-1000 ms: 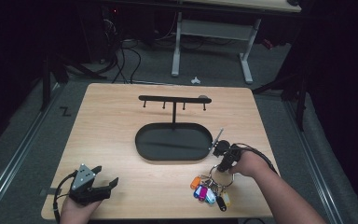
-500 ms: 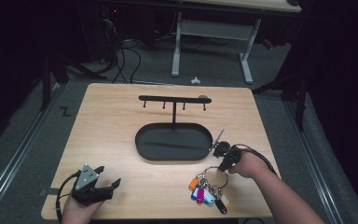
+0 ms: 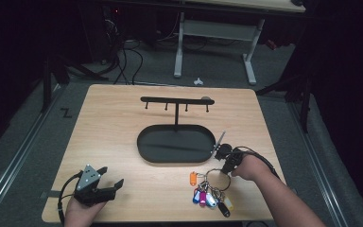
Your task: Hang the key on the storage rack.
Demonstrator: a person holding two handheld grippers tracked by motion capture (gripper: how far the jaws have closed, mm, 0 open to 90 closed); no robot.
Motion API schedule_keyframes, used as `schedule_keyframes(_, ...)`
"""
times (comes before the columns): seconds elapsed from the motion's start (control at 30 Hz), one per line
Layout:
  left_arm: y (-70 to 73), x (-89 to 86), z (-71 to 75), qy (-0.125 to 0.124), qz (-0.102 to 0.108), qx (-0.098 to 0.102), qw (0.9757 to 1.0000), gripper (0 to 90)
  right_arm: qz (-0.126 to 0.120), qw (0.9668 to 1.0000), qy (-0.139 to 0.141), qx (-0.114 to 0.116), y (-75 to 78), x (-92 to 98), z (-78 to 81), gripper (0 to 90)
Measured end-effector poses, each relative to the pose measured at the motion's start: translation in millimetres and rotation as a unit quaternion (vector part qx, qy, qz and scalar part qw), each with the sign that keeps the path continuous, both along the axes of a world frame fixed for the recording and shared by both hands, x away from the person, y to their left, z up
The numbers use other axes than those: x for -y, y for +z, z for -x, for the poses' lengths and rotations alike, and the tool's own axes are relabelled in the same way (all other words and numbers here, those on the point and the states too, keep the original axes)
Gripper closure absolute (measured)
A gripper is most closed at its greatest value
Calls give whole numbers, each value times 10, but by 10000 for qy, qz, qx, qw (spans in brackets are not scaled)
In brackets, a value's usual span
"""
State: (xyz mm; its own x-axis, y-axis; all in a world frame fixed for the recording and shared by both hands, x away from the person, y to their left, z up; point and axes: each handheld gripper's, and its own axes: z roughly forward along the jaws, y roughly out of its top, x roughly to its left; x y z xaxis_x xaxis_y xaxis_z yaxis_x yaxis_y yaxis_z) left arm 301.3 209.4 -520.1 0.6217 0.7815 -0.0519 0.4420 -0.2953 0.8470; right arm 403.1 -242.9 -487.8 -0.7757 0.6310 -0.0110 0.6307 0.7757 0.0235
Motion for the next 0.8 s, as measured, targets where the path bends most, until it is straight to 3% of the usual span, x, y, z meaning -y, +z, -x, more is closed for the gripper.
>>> schedule_keyframes(0.2,2,25,0,-33,-22,11,10000,207,-101,9999,-106,-46,0,30,-11,853)
schedule_keyframes(0.3,1,25,-11,-37,-5,6,10000,207,-202,9996,-91,-163,3,38,-14,771)
schedule_keyframes(0.53,-2,27,-21,-64,-30,-14,10000,207,-5,10000,46,2,1,6,1,757)
schedule_keyframes(0.63,-2,27,-22,-42,4,-18,10000,208,-43,10000,54,-2,0,6,16,855)
schedule_keyframes(0.8,4,32,-14,-78,2,-24,10000,208,32,9999,90,80,1,-24,49,866)
